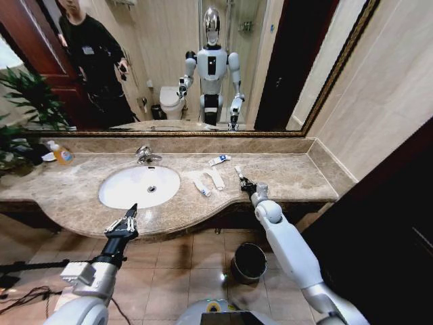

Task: Pick up the trash from the sink and place it in the trash bin.

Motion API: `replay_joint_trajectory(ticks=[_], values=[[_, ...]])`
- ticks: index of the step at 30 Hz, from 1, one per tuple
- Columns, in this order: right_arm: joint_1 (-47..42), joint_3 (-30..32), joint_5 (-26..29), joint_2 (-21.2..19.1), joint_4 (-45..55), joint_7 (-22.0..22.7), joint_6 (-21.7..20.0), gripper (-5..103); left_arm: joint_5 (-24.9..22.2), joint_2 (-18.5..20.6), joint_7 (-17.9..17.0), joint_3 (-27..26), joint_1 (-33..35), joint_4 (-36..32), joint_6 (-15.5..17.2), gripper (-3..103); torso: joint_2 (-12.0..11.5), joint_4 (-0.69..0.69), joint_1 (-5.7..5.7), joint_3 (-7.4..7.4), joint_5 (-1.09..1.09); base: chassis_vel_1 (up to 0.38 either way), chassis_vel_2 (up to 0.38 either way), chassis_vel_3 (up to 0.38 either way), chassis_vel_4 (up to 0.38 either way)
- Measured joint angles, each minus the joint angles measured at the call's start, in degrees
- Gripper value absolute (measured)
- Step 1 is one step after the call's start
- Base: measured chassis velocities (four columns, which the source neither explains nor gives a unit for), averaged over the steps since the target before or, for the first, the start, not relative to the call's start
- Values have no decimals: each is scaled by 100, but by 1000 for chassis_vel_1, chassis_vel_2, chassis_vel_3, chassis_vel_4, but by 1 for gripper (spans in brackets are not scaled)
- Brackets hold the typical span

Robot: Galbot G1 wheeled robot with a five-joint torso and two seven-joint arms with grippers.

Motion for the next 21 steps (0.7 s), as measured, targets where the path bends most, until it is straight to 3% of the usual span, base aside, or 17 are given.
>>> replay_joint_trajectory(ticks=[8, 21], values=[[-92, -4, 83, -61, 275, 11, 57, 16, 0, 0, 0, 0, 0, 0, 0, 0, 0, 0, 0, 1, 0, 0, 0, 0, 0], [-872, 321, 236, -361, 1087, -430, 1045, 16, 0, 0, 0, 0, 0, 0, 0, 0, 0, 0, 0, 1, 1, 0, 0, 0, 0]])
